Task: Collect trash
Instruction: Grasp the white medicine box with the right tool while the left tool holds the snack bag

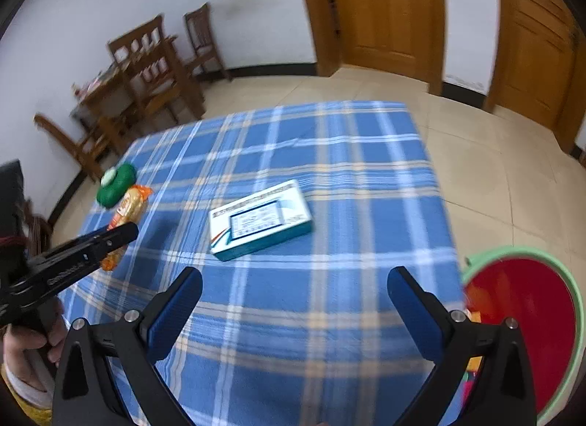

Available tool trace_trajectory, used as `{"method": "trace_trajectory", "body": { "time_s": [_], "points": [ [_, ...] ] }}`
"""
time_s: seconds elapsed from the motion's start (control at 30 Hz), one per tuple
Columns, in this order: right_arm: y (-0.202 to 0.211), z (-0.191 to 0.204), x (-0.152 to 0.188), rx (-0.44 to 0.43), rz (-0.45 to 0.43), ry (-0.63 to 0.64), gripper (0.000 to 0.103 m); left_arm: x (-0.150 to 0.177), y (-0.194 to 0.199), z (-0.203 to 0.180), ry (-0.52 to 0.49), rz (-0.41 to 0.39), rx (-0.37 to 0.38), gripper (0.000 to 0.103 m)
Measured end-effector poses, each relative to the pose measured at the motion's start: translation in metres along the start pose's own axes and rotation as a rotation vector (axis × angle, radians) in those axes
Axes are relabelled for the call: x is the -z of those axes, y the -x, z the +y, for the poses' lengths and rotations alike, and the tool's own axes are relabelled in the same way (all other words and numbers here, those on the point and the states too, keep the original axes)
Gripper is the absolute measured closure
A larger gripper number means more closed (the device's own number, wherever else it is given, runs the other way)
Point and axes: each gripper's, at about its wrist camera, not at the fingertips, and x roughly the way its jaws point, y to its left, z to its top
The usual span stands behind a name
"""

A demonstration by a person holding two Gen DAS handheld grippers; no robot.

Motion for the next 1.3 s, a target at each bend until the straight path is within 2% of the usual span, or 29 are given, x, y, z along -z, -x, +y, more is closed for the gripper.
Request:
{"method": "trace_trajectory", "body": {
  "time_s": [0.2,0.33,0.53,0.73,0.83,0.93,1.1,1.3],
  "points": [
    [-0.039,0.021,-0.009,-0.005,0.053,0.09,0.0,0.007,-0.003,0.012,0.053,0.008,0.004,0.062],
    [-0.053,0.027,-0.014,0.011,0.028,0.114,0.0,0.01,-0.005,0.018,0.068,0.012,0.001,0.062],
    [-0.073,0.04,-0.018,0.025,0.062,0.183,0.0,0.012,-0.009,0.023,0.084,0.02,0.003,0.062],
    [-0.086,0.038,-0.02,0.056,0.073,0.194,0.0,0.013,-0.009,0.021,0.077,0.02,0.006,0.062],
    [-0.086,0.039,-0.02,0.066,0.073,0.201,0.0,0.013,-0.009,0.02,0.075,0.02,0.007,0.062],
    [-0.081,0.039,-0.018,0.074,0.059,0.201,0.011,0.014,-0.009,0.018,0.073,0.022,0.008,0.062],
    [-0.069,0.031,-0.013,0.058,0.047,0.151,0.011,0.015,-0.008,0.011,0.059,0.02,0.015,0.062],
    [-0.035,0.02,-0.005,0.034,-0.015,0.1,0.011,0.017,-0.002,-0.002,0.03,0.011,0.037,0.062]
  ]
}}
